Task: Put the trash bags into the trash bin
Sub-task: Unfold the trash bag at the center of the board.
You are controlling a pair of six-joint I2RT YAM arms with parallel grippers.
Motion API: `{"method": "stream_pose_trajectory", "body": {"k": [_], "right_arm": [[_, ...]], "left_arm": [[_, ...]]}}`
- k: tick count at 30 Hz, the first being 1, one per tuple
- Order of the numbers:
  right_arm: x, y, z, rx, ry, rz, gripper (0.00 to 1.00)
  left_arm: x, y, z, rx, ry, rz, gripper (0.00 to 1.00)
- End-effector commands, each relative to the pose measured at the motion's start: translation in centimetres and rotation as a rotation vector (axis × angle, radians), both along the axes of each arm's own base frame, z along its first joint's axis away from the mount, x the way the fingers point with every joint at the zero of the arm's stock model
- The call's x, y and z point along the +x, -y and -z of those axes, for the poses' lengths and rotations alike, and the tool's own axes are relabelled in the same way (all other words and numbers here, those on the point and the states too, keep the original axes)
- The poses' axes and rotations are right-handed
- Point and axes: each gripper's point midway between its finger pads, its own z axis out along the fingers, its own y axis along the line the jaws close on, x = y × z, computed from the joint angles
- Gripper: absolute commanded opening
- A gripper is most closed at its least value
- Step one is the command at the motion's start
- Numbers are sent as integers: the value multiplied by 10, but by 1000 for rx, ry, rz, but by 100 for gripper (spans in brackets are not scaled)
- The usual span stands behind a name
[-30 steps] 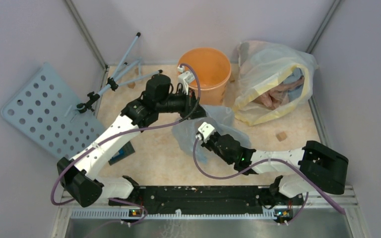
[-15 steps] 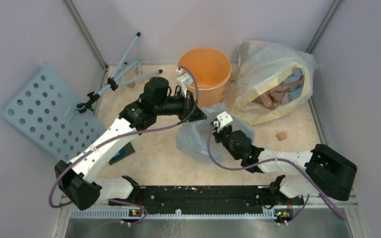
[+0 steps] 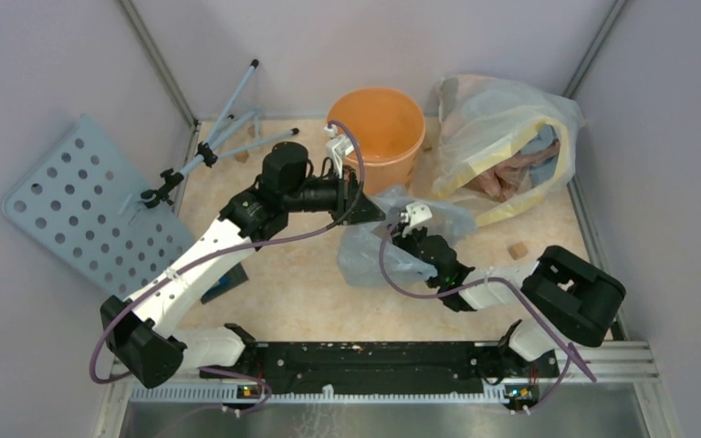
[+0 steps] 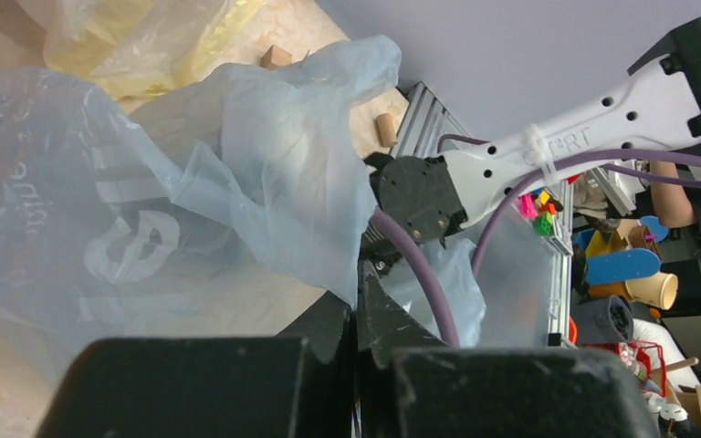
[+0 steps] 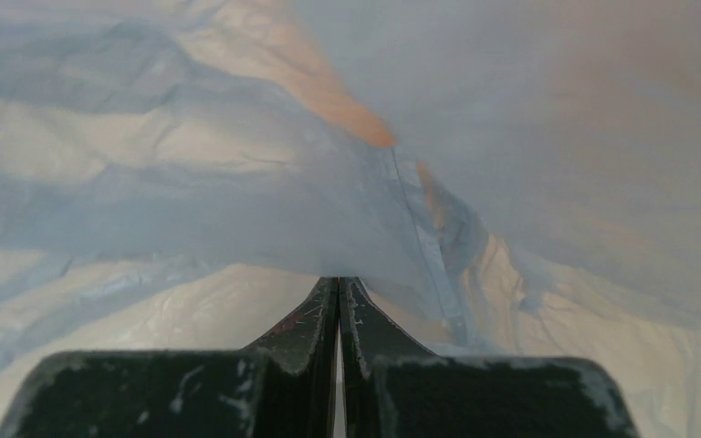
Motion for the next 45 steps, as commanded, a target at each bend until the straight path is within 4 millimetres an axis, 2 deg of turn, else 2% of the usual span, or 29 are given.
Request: {"method": "stream_pose_trajectory", "body": {"k": [1,7,11,16,21,28,33,35,39,42,45], "right_arm": [[15,4,-20,175,1,23,0],[10,-6,-30,172,2,-45,0],[5,-15,-48,208,5,-93,0],[5,-2,-91,300,76,-51,0],[13,13,-106,322,110,42,0],[23,12,-98,367,141,83,0],[25,33,-107,427,190,173,0],[27,33,-106,430,192,180,0],[37,7,-95,377,146,125,0],[44,-16,-70,326,59,78,0],[45,-24,-54,353,27,69,0]], "left_arm": [[-12,-4,-35,-107,78,23,0],[-14,-5,-54,-172,113,5,0],[-14,0,-49,-174,75,25,0],[-7,-1,-30,-139,62,-12,0],[-5,-1,-26,-130,53,-21,0],[-7,2,-33,-152,54,-2,0],[-5,1,-37,-150,63,-11,0],[-11,4,-43,-176,57,27,0],[-25,12,-63,-249,68,125,0],[-23,16,-74,-261,83,140,0],[-19,19,-89,-277,111,136,0]]}}
